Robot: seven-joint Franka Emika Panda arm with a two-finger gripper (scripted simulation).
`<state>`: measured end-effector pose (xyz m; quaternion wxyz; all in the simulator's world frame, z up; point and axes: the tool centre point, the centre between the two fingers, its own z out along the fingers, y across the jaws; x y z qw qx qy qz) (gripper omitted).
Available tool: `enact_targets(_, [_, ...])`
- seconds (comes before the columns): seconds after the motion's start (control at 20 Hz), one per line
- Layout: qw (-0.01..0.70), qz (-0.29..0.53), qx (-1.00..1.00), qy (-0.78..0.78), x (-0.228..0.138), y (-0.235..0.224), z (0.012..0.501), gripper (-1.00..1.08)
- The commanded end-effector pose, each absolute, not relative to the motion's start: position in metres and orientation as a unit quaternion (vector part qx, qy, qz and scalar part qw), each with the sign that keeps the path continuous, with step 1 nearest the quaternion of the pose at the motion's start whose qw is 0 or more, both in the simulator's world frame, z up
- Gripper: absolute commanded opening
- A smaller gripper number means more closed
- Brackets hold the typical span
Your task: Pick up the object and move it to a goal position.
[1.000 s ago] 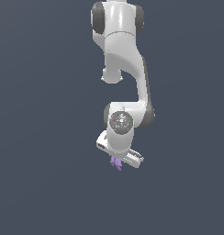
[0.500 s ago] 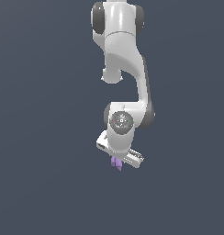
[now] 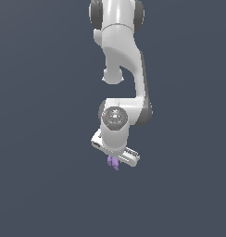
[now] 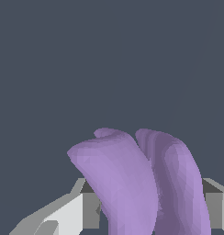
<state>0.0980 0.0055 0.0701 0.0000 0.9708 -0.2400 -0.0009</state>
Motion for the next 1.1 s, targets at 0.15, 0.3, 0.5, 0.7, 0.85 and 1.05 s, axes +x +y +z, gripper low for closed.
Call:
enact_targets(0.15, [0.000,0.000,0.971,-0.241,0.094,-0.035,0.108,-1.00])
enact_targets(0.3, [0.000,0.000,0.971,-0.241,0.091,-0.061,0.133,-1.00])
enact_targets(0.5, [0.000,0.000,0.971,-0.241,0.088,-0.094,0.165,-1.00])
enact_targets(0.7, [0.000,0.000,0.971,-0.241,0.085,-0.127,0.196,-1.00])
enact_targets(0.85, [0.000,0.000,0.971,-0.241,0.084,-0.147,0.215,-1.00])
enact_targets(1.05, [0.000,0.000,0.971,-0.241,0.084,-0.165,0.232,-1.00])
